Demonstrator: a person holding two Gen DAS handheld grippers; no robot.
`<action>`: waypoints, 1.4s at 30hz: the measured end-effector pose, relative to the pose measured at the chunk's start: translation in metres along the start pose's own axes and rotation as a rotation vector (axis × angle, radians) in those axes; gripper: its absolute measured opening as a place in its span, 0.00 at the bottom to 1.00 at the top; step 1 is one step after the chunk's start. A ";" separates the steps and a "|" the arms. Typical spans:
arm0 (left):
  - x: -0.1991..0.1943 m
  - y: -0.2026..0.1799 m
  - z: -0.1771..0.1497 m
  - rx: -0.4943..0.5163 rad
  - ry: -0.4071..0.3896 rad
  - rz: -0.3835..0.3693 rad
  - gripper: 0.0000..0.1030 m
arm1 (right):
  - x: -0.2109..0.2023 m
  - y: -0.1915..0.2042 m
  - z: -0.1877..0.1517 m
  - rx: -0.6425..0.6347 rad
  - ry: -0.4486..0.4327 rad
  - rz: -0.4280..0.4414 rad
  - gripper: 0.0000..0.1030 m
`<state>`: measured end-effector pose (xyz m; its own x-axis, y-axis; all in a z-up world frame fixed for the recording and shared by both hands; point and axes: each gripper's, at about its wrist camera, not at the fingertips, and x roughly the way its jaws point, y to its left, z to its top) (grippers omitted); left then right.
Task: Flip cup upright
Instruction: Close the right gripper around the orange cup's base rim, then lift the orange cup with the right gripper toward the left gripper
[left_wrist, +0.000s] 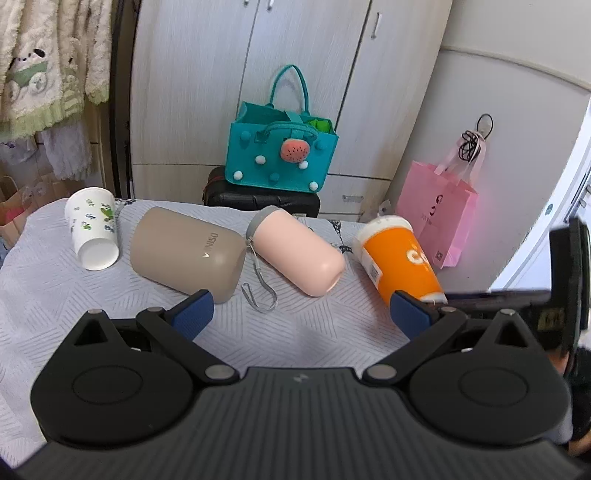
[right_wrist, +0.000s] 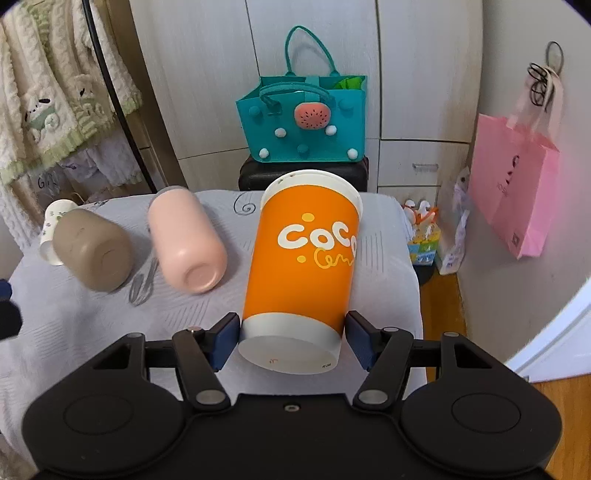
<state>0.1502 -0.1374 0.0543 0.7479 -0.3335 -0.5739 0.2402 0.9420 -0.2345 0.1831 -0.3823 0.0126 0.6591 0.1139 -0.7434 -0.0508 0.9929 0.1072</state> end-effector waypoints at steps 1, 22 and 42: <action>-0.003 0.000 -0.001 0.001 -0.004 -0.002 1.00 | -0.002 0.003 -0.004 -0.004 -0.003 -0.011 0.66; -0.070 0.059 -0.017 -0.032 -0.039 -0.025 1.00 | -0.083 0.088 -0.086 -0.034 -0.038 0.117 0.66; -0.087 0.146 -0.028 -0.141 -0.023 0.013 1.00 | -0.033 0.205 -0.065 -0.187 0.031 0.342 0.65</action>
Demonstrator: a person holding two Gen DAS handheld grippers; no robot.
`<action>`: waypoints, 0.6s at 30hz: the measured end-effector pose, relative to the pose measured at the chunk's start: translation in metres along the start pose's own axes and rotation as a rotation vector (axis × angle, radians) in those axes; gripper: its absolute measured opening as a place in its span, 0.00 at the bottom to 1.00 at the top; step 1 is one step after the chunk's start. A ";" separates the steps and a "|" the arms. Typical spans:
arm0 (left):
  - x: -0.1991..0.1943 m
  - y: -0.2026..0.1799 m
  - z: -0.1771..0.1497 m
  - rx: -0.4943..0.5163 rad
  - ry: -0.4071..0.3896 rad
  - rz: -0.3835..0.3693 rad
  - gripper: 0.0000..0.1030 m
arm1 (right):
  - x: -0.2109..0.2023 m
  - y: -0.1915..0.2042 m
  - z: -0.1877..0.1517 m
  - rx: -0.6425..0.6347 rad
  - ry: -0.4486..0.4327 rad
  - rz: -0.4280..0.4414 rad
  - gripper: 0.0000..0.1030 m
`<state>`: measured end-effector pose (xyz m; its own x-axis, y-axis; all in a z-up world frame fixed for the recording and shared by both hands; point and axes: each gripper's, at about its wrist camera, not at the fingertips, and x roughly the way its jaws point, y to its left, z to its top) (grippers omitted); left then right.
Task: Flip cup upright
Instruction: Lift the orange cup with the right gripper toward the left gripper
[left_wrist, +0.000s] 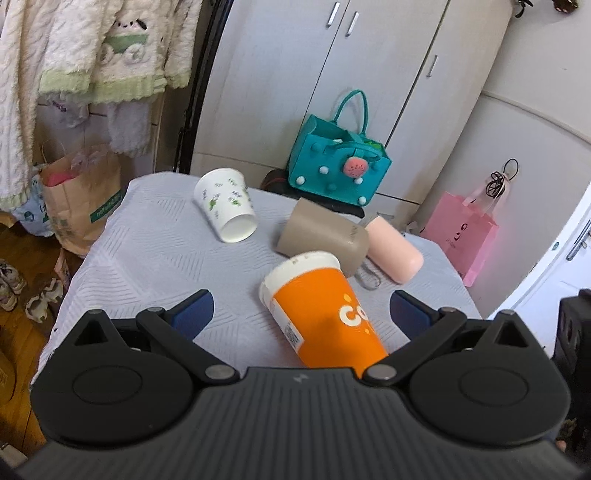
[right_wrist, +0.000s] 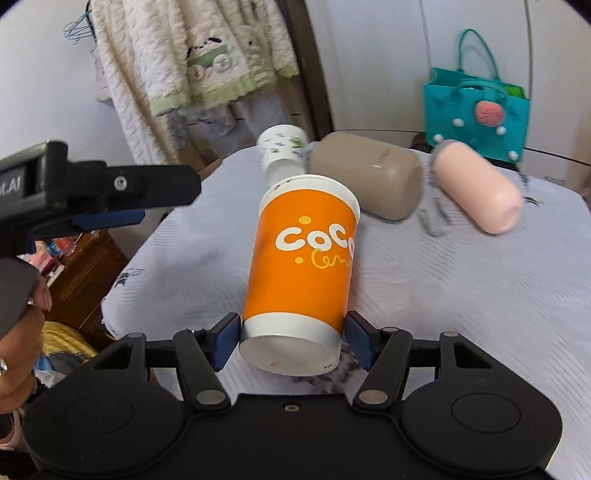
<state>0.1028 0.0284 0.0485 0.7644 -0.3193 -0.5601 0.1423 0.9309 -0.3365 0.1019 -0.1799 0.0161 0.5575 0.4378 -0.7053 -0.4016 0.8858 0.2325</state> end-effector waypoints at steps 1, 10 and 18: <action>0.001 0.003 0.000 -0.003 0.007 -0.001 1.00 | 0.002 0.002 0.001 -0.005 0.001 0.002 0.65; 0.000 0.022 0.003 -0.023 0.031 -0.010 1.00 | 0.020 0.014 0.002 -0.058 0.032 -0.002 0.66; 0.014 0.024 -0.001 -0.056 0.100 -0.098 1.00 | 0.016 0.010 0.006 -0.054 0.048 0.028 0.76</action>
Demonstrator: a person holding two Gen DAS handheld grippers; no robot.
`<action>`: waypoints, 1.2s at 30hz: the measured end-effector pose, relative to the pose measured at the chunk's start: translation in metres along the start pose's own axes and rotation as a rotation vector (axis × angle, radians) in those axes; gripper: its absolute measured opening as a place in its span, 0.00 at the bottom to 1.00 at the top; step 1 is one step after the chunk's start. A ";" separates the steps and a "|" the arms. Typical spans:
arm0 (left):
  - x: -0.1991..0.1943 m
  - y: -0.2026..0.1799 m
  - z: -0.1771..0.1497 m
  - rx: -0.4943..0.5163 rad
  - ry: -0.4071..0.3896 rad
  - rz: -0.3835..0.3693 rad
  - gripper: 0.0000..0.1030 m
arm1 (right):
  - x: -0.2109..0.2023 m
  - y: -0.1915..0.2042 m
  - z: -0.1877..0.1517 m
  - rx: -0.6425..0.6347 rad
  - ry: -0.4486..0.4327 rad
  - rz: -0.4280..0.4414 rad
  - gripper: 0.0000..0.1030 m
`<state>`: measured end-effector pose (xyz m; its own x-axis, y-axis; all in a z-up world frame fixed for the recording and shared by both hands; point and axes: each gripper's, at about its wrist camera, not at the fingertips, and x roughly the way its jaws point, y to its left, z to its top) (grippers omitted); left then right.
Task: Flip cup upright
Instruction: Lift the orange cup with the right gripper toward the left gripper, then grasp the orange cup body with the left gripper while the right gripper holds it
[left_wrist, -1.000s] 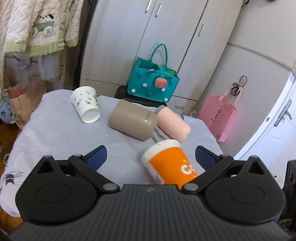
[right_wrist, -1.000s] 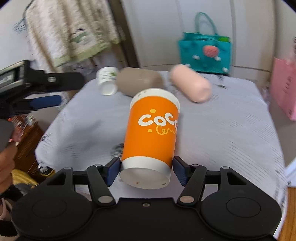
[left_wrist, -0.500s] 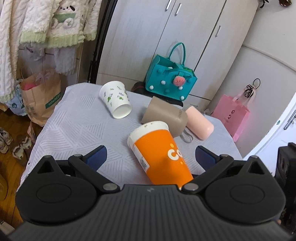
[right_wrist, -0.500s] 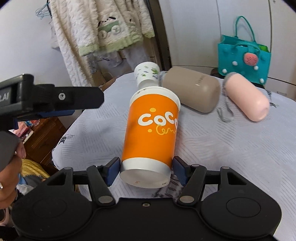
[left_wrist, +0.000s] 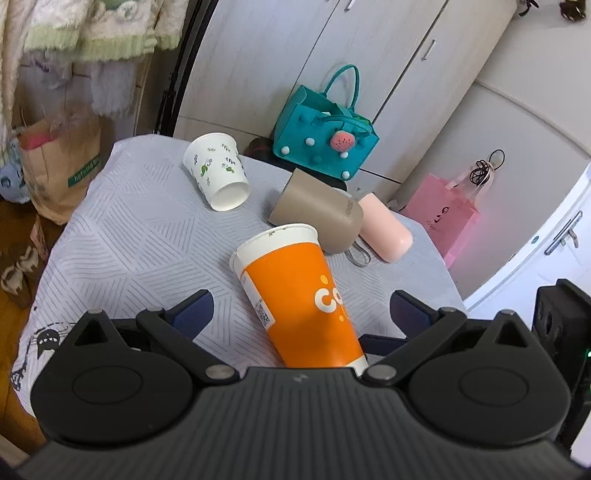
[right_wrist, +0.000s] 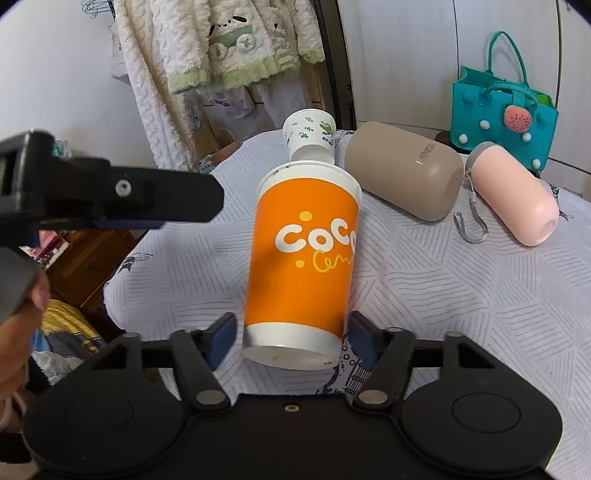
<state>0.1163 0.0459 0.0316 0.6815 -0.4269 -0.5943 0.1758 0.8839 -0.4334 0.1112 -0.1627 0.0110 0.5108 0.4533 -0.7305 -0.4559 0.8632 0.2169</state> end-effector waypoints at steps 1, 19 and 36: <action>0.002 0.001 0.001 -0.003 0.002 -0.001 1.00 | 0.000 0.000 0.001 -0.006 0.001 0.005 0.76; 0.053 0.028 0.001 -0.210 0.061 -0.110 0.79 | 0.028 -0.006 0.045 -0.132 0.118 0.054 0.78; 0.083 0.036 -0.007 -0.273 0.150 -0.163 0.67 | 0.046 -0.032 0.049 -0.095 0.161 0.114 0.76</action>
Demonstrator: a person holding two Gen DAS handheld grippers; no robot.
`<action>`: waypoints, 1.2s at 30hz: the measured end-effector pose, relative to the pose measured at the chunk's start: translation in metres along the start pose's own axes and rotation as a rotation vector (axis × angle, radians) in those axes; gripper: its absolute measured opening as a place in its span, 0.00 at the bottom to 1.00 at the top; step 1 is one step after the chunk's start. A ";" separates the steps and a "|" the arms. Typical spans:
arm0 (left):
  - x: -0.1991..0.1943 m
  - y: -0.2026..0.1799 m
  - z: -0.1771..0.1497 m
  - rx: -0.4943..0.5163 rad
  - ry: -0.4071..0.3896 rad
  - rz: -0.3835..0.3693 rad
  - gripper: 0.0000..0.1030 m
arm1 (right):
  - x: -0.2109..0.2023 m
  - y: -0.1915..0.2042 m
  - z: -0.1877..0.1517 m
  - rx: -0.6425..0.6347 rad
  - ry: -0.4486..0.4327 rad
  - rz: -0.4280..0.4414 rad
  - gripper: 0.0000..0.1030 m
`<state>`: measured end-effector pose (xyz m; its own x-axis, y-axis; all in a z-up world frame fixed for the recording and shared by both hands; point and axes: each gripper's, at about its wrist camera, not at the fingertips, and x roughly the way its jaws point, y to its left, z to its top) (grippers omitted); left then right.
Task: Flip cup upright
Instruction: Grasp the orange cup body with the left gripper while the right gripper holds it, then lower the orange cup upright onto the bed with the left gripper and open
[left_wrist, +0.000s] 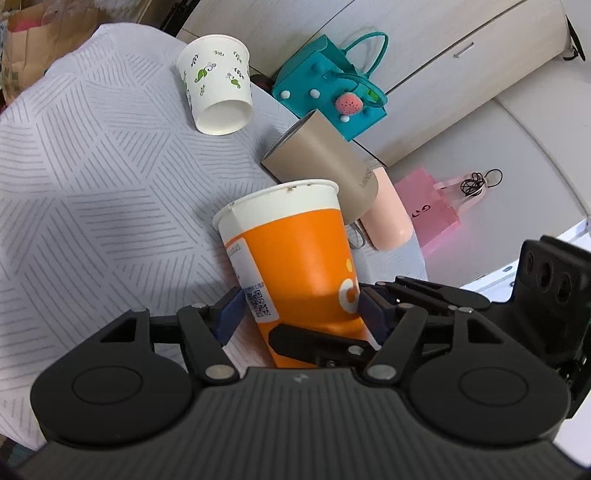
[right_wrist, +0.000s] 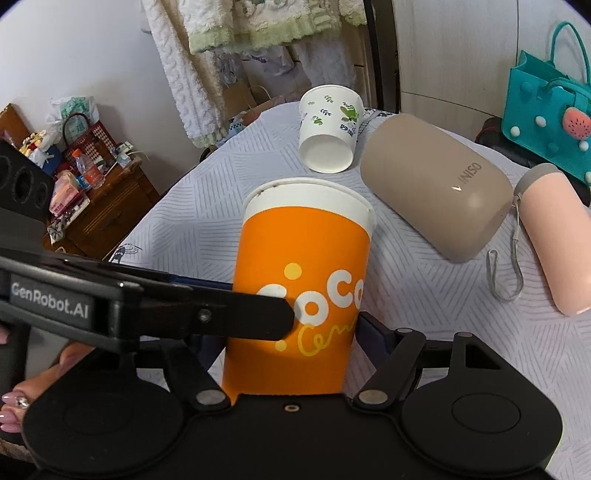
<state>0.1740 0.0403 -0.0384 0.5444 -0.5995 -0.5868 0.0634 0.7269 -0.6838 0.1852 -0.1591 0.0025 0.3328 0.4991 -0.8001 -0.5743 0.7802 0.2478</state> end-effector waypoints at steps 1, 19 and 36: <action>0.000 0.000 -0.001 0.004 -0.003 -0.003 0.67 | -0.001 -0.001 -0.001 0.000 -0.006 0.000 0.76; -0.027 -0.062 -0.029 0.459 -0.297 -0.016 0.70 | -0.053 0.020 -0.035 -0.177 -0.258 -0.084 0.78; -0.019 -0.085 -0.043 0.678 -0.362 -0.023 0.68 | -0.038 0.024 -0.063 -0.281 -0.498 -0.341 0.78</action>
<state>0.1229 -0.0246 0.0124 0.7691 -0.5550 -0.3170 0.5137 0.8319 -0.2100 0.1117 -0.1826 0.0044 0.7971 0.4091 -0.4442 -0.5268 0.8307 -0.1804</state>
